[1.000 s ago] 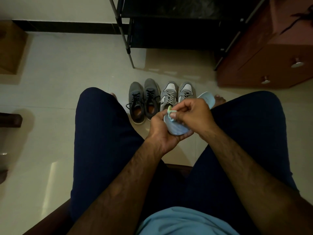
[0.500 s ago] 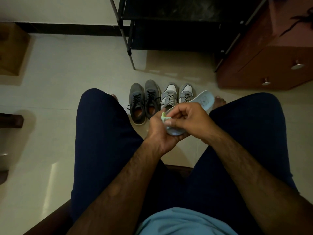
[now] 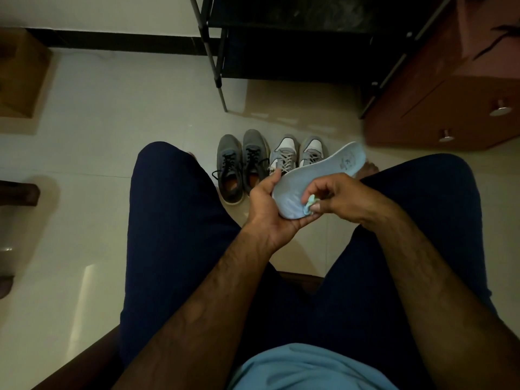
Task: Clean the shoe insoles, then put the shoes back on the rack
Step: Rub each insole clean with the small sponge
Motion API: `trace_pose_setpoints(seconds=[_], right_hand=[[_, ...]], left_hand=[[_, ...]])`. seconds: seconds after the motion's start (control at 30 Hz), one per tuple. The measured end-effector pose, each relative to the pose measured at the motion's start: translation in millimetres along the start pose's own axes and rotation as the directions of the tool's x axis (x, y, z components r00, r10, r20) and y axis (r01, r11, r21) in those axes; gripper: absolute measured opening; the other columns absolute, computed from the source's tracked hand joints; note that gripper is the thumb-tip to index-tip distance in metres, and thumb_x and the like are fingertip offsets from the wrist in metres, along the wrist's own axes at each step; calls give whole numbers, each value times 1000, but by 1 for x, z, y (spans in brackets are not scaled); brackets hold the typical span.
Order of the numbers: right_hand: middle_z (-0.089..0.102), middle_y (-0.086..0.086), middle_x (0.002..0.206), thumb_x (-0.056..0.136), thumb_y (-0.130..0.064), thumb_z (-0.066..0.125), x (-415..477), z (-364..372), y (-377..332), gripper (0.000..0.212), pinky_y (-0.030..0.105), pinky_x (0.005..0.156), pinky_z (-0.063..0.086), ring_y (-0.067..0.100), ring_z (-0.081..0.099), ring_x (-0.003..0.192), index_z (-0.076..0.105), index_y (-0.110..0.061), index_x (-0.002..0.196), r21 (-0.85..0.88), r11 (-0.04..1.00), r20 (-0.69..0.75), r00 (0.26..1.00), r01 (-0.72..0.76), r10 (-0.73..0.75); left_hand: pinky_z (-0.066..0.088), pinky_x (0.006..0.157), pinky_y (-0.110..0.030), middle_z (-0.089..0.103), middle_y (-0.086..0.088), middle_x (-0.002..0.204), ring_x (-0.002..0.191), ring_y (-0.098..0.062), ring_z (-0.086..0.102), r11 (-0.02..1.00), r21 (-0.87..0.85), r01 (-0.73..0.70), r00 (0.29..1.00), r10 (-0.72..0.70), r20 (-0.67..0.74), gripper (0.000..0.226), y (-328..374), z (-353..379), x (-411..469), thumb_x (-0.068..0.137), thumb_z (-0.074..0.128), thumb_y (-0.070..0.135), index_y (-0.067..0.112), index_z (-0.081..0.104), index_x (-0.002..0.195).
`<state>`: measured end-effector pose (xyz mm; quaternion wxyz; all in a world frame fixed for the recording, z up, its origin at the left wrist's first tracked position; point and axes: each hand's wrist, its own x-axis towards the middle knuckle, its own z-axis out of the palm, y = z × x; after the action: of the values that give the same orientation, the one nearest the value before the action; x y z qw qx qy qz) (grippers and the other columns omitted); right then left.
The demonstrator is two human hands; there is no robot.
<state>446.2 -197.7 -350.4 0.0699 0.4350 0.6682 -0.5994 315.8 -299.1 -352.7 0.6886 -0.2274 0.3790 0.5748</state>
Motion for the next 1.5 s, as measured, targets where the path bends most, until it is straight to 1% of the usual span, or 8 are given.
trace_pose_setpoints(seconds=[0.1,0.3,0.6,0.87,1.0,1.17,1.37,1.5], right_hand=[[73,6,87,88,8,72,1,2,2,30,35,83,60,19,69,87,75,-21,82,6,998,-36,998,-56,57],[68,-7,98,98,-22,68,8,24,-4,16,39,79,57,16,65,91,63,-34,88,-58,998,-610,792,-34,-9],[76,-12,96,88,-21,79,0,24,-6,10,37,88,61,6,71,90,81,-27,96,-23,995,-489,867,101,-100],[71,0,106,85,-11,80,1,23,-7,37,32,84,57,18,67,91,73,-25,119,-360,928,-480,834,95,-271],[74,-1,103,87,-13,79,7,14,-9,20,8,77,46,12,65,87,80,-19,106,-364,929,-533,802,70,-269],[76,-8,91,83,-11,82,-2,28,-11,17,30,81,60,6,70,82,81,-20,98,-272,942,-364,885,197,-290],[75,-8,91,82,-15,84,9,19,-10,14,37,82,61,9,70,83,81,-22,94,-214,968,-478,850,131,-221],[76,-10,85,82,-11,84,-5,31,-15,17,35,79,61,15,71,81,81,-26,90,-153,964,-309,916,219,-257]], left_hand=[[40,114,-60,68,-26,126,125,-43,61,1000,17,19,1000,-19,-15,53,-2,-1,2,100,51,45,0,63,124],[39,113,-65,67,-27,129,126,-45,60,999,-33,2,1000,-2,5,55,-1,-3,7,98,52,45,2,62,131],[38,114,-63,61,-32,134,130,-47,57,988,-147,-41,997,49,52,59,11,-4,4,101,48,44,-1,55,139],[38,115,-61,59,-31,137,131,-47,55,985,-166,-47,996,58,65,62,13,-3,1,98,52,41,-1,53,142],[38,114,-62,60,-31,137,131,-47,55,984,-167,-63,996,72,51,60,12,-4,3,99,50,42,0,54,141],[35,118,-54,58,-30,139,136,-44,51,985,-156,-77,996,83,34,60,13,-5,3,99,47,42,-1,54,140],[38,116,-57,60,-30,137,130,-44,56,982,-154,-113,993,117,19,58,12,-4,3,100,47,42,0,55,140],[46,94,-42,64,-27,128,113,-42,62,979,-147,-142,990,144,5,56,16,-1,-2,101,44,41,-1,57,138]])
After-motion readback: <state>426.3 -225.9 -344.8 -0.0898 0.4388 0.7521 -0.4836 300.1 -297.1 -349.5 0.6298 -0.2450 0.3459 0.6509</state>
